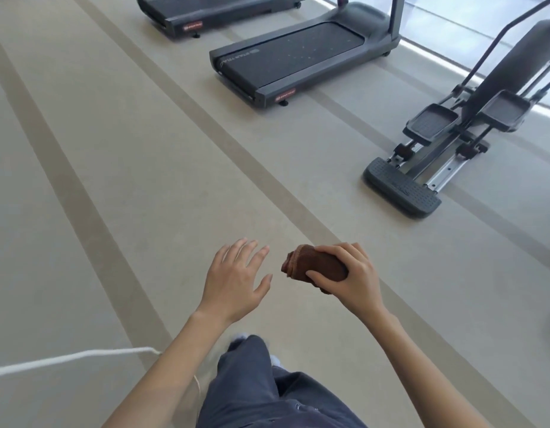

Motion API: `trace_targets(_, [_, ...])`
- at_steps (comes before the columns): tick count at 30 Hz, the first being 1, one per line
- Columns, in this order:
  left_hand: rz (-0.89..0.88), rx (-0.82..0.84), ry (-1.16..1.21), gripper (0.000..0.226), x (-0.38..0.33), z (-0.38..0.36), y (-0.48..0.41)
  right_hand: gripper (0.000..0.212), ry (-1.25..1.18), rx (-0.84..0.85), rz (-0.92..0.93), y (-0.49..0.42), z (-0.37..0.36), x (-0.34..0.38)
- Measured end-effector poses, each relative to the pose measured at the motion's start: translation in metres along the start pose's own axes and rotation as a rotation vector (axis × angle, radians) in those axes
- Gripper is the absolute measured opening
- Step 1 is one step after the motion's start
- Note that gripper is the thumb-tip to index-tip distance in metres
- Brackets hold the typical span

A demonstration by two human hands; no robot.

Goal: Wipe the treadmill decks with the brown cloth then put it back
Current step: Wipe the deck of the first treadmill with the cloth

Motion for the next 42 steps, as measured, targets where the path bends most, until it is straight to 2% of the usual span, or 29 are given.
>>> trace_targets(7, [-0.038,0.069,0.019,0.048,0.003,-0.037,-0.113,0.037,0.026,0.001,-0.081,-0.080,0.001,-0.069])
trace_targets(17, [-0.030,0.025,0.013,0.051,0.053,-0.036,-0.341,0.037,0.049,-0.053,-0.070,-0.310,0.011,-0.132])
trace_targets(22, [-0.042,0.060,-0.005,0.053,0.076,-0.042,-0.425,0.036,0.046,-0.089,-0.084,-0.387,0.010,-0.159])
trace_targets(33, [-0.017,0.095,0.029,0.057,0.099,-0.080,-0.572,0.035,0.043,0.004,-0.110,-0.521,-0.020,-0.236])
trace_targets(37, [0.023,0.119,0.021,0.052,0.115,-0.094,-0.653,0.036,0.053,0.052,-0.123,-0.598,-0.016,-0.272])
trace_targets(42, [0.053,0.074,0.020,0.051,0.125,-0.092,-0.766,0.037,0.058,0.075,-0.095,-0.717,-0.005,-0.305])
Point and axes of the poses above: each hand's wrist, its own y-axis away from the middle knuckle, its own z-axis out of the back of the hand, x = y × z, the point moved 6 cm from there along -y, towards the middle knuckle, and after that the axes turned 9 degrees about -y, right-handed, at the moved point
